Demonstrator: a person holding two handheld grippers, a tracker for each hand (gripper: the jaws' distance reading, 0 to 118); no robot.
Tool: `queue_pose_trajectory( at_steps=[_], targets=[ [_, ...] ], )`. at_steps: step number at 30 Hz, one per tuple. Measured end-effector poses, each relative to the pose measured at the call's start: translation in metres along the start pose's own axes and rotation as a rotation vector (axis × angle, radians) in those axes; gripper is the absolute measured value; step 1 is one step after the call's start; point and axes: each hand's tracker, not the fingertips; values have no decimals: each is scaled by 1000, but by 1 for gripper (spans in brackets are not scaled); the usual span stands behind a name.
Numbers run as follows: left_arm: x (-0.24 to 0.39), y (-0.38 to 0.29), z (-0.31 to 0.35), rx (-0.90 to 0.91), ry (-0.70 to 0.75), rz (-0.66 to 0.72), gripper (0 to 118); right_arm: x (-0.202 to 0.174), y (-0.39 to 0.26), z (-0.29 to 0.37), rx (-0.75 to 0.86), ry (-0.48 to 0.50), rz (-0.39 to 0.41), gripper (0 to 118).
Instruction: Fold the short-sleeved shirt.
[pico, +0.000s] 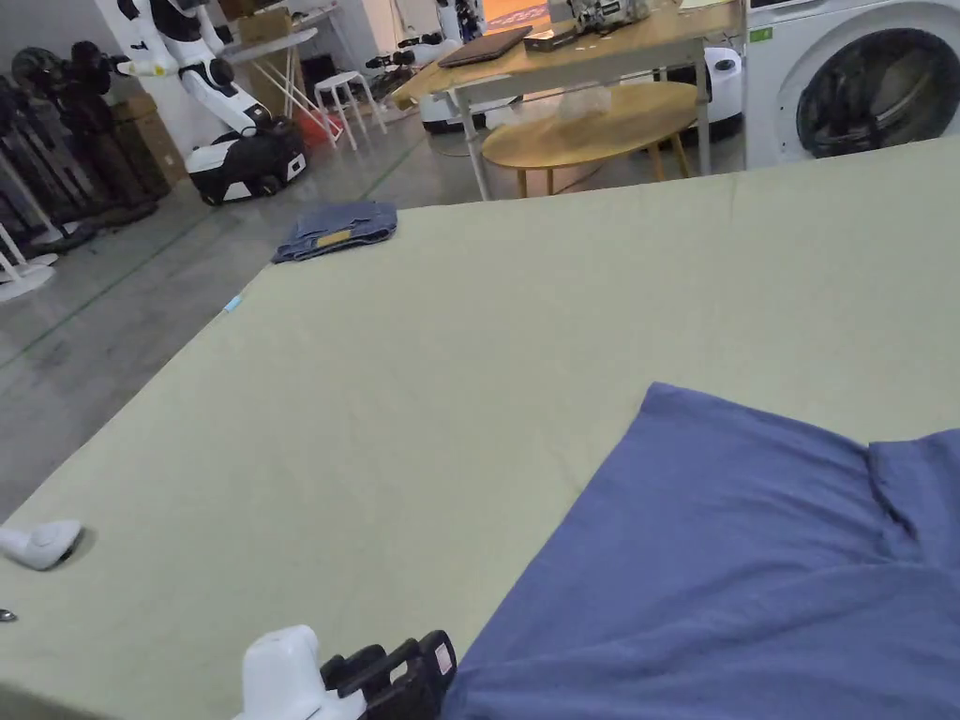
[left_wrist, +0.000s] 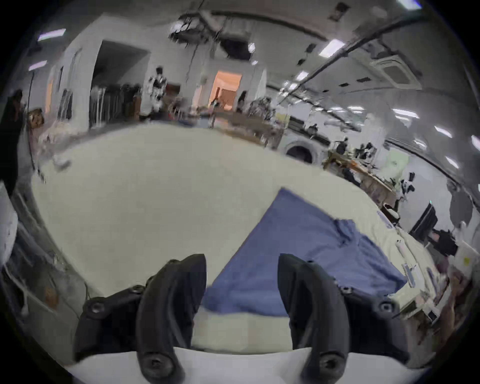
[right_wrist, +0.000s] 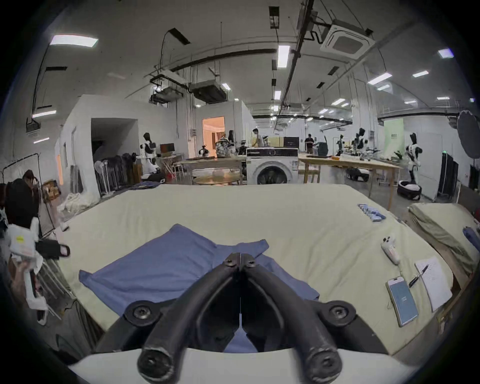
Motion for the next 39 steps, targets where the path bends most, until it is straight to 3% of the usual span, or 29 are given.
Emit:
queue_pose_trajectory(
  at_steps=[5, 6, 7, 8, 10, 12, 16, 19, 20, 26, 30, 34, 36, 37, 38, 39],
  targets=[
    [-15, -23, -51, -122, 11, 67, 54, 3, 2, 2, -19, -4, -18, 0],
    [-18, -29, -58, -142, 31, 51, 38, 3, 2, 3, -20, -7, -18, 0],
    [-16, -31, -65, -175, 50, 41, 38, 4, 2, 3, -21, -12, -18, 0],
    [-15, -32, -67, -166, 41, 35, 30, 4, 3, 4, -24, -16, -19, 0],
    [-6, -32, -69, -172, 22, 50, 4, 6, 3, 5, -28, -21, -17, 0],
    [1, -32, -71, -195, 75, -65, 3, 8, 5, 2, -37, -30, -10, 0],
    [-2, -27, -72, -217, 78, -40, 3, 31, 19, -39, -172, 29, -37, 2],
    [-5, -27, -76, -226, 92, -64, 3, 67, 24, -106, -340, 41, -51, 63],
    [-3, -28, -76, -225, 98, -77, 3, 75, 28, -132, -392, 57, -47, 73],
    [3, -30, -73, -221, 107, -66, 3, 114, 16, -281, -685, 2, -27, 74],
    [12, -29, -69, -226, 108, -48, 3, 119, 0, -336, -765, 57, -74, 73],
    [13, -32, -68, -216, 118, -43, 3, 110, -9, -349, -840, 17, 15, 65],
    [14, -33, -66, -210, 122, -45, 3, 111, -1, -342, -821, 22, 5, 34],
    [14, -34, -64, -205, 122, -44, 3, 110, 1, -334, -804, 12, 16, 34],
    [28, -32, -60, -198, 122, -40, 3, 113, 2, -330, -804, 40, 3, 26],
    [29, -33, -59, -189, 121, -33, 3, 113, 2, -327, -802, 77, -38, 8]
  ],
)
